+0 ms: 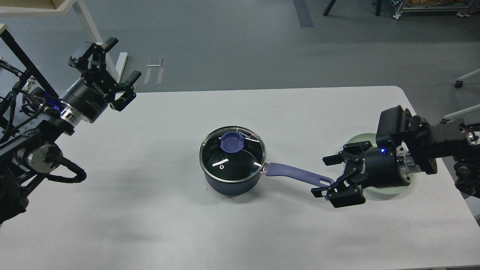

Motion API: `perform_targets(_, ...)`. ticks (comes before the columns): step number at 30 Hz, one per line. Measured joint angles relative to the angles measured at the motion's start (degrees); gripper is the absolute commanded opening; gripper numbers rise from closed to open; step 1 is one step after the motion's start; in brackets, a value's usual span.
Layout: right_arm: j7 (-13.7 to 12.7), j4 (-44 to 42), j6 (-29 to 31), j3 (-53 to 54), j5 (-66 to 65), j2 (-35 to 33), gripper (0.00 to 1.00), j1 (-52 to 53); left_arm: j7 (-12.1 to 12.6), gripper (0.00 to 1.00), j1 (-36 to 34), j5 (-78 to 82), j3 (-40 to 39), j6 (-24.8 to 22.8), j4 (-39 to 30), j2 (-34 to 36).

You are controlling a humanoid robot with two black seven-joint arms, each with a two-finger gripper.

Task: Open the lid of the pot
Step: 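Move the right gripper to the purple pot handle and grasp it, then reach the left gripper over the pot to the blue lid knob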

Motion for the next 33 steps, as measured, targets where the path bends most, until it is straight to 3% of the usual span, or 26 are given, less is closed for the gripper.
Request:
perform_targets(8, -0.01, -7.34, -0.33, -1.69, 0.24, 5.65, 0.88, 0.61, -0.01, 0.99, 0.01, 1.31, -0.08, 0.09, -1.78, -0.35)
perform_targets(19, -0.02, -10.89, -0.93, -2.01, -0.14, 7.49, 0.65, -0.72, -0.01, 0.99, 0.01, 1.32, -0.09, 0.25, -1.87, -0.69)
perform_targets(33, 0.0, -14.48, -2.61, -2.78, -0.27, 11.07, 0.52, -2.13, -0.01, 0.99, 0.1, 1.44, -0.09, 0.37, -2.55, -1.37)
